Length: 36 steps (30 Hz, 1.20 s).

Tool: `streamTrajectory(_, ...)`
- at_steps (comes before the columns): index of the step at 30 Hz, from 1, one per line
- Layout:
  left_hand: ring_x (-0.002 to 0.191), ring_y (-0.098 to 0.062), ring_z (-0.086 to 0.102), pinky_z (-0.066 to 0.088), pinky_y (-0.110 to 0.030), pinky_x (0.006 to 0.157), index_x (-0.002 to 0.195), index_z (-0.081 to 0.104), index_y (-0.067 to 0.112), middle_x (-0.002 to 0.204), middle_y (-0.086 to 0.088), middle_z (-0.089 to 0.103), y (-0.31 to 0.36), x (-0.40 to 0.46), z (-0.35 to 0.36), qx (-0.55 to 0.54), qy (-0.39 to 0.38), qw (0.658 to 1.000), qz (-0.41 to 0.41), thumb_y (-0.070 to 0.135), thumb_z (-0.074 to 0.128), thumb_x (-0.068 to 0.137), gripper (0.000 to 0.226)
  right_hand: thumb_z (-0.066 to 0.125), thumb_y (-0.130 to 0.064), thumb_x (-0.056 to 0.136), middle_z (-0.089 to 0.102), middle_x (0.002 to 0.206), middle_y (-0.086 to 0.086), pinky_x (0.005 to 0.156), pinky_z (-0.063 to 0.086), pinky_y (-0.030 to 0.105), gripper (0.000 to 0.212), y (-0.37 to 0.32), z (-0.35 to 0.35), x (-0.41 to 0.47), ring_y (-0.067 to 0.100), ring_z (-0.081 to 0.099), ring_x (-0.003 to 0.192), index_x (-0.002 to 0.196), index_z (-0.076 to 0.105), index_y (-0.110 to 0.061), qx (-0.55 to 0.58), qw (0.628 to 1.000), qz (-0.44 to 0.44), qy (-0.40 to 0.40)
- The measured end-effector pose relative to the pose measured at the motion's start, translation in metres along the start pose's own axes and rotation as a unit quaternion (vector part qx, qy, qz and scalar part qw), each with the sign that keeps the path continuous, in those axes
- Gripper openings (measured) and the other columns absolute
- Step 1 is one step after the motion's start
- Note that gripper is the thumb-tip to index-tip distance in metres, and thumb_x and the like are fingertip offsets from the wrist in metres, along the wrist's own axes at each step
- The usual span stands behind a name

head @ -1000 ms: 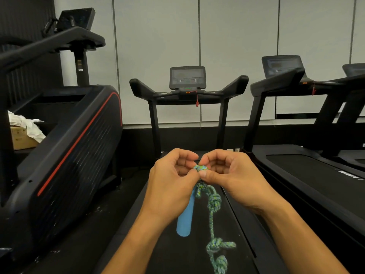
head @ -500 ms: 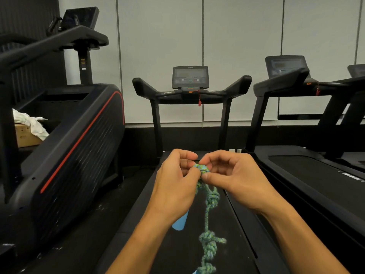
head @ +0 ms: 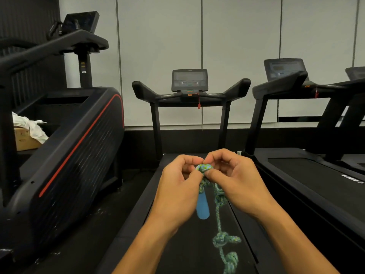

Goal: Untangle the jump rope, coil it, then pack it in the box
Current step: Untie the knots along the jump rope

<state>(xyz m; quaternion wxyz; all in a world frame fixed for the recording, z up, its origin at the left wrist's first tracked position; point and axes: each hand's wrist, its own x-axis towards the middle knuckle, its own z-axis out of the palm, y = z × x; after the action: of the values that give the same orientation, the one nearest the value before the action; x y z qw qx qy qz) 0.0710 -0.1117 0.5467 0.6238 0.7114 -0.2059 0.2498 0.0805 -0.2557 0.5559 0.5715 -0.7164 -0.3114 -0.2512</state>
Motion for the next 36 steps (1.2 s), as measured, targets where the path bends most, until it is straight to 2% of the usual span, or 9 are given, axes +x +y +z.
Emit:
streamTrajectory(7,0.079,-0.026,0.066,0.057,-0.053,0.075,0.084,0.064,0.026,0.082,-0.003,0.067,-0.002,-0.001,-0.002,0.051,0.041,0.997,0.044,0.009,0.059,0.093,0.02,0.067,-0.001,0.088,0.066,0.076,-0.004,0.067,0.052,0.023,0.019,0.002,0.005,0.0,0.007,0.063,0.072,0.088,0.065,-0.02,-0.012,1.0,-0.007,0.026)
streamTrajectory(11,0.08,-0.015,0.068,0.06,-0.038,0.075,0.092,0.066,0.029,0.093,0.001,0.068,-0.002,0.002,-0.007,0.066,0.041,0.995,0.061,0.008,0.065,0.091,0.021,0.068,0.0,0.087,0.071,0.082,0.005,0.075,0.059,0.033,0.019,-0.002,0.004,0.0,0.021,0.07,0.081,0.087,0.066,-0.02,-0.014,1.0,-0.013,0.02)
streamTrajectory(16,0.067,-0.006,0.067,0.058,-0.024,0.063,0.082,0.073,0.025,0.074,0.006,0.072,-0.002,0.005,-0.015,0.104,0.029,0.992,0.063,0.008,0.072,0.083,0.017,0.067,0.003,0.086,0.072,0.082,0.003,0.076,0.058,0.038,0.02,-0.002,0.006,-0.001,0.018,0.071,0.08,0.087,0.067,-0.017,-0.026,0.999,-0.01,0.016)
streamTrajectory(21,0.067,-0.017,0.062,0.052,-0.034,0.063,0.075,0.062,0.019,0.072,-0.001,0.068,-0.009,0.008,-0.014,0.055,0.07,0.996,0.028,0.006,0.064,0.087,0.018,0.064,0.005,0.087,0.071,0.085,0.006,0.077,0.058,0.04,0.02,0.001,0.015,0.001,0.025,0.07,0.083,0.089,0.065,-0.015,-0.013,0.999,0.013,0.043)
streamTrajectory(26,0.081,-0.023,0.063,0.051,-0.042,0.075,0.066,0.058,0.02,0.095,-0.014,0.072,-0.004,0.009,-0.017,-0.057,-0.017,0.998,-0.009,0.017,0.061,0.074,0.009,0.059,0.01,0.088,0.068,0.082,0.012,0.075,0.056,0.038,0.02,-0.001,0.013,0.007,0.017,0.066,0.075,0.089,0.062,-0.01,0.043,0.996,0.035,0.071)
streamTrajectory(28,0.076,-0.026,0.053,0.044,-0.042,0.071,0.063,0.056,0.016,0.08,-0.017,0.063,-0.004,0.009,-0.02,-0.076,-0.057,0.995,-0.02,0.021,0.058,0.069,0.008,0.057,0.011,0.088,0.065,0.078,0.009,0.067,0.052,0.037,0.024,0.0,0.013,0.008,0.015,0.061,0.069,0.086,0.061,-0.013,0.059,0.994,0.047,0.084)
streamTrajectory(30,0.07,-0.021,0.05,0.041,-0.034,0.066,0.06,0.059,0.018,0.068,-0.007,0.057,-0.004,0.008,-0.021,-0.072,-0.071,0.995,-0.016,0.018,0.054,0.067,0.009,0.057,0.01,0.087,0.064,0.073,0.004,0.06,0.044,0.035,0.029,0.003,0.012,0.008,0.014,0.056,0.062,0.082,0.062,-0.018,0.053,0.993,0.054,0.093)
streamTrajectory(33,0.067,-0.011,0.058,0.045,-0.026,0.063,0.065,0.065,0.021,0.065,0.005,0.063,-0.004,0.007,-0.02,-0.03,-0.056,0.998,0.005,0.006,0.06,0.076,0.019,0.06,0.005,0.086,0.066,0.074,0.003,0.061,0.044,0.042,0.03,0.005,0.012,0.007,0.025,0.057,0.064,0.079,0.064,-0.024,0.03,0.994,0.051,0.091)
streamTrajectory(36,0.076,-0.018,0.068,0.057,-0.032,0.072,0.087,0.068,0.017,0.076,0.002,0.07,-0.005,0.007,-0.018,-0.008,-0.049,0.999,0.008,-0.002,0.071,0.084,0.02,0.061,0.006,0.085,0.066,0.076,0.006,0.063,0.047,0.041,0.027,0.005,0.01,0.006,0.021,0.059,0.066,0.081,0.064,-0.02,0.012,0.994,0.045,0.103)
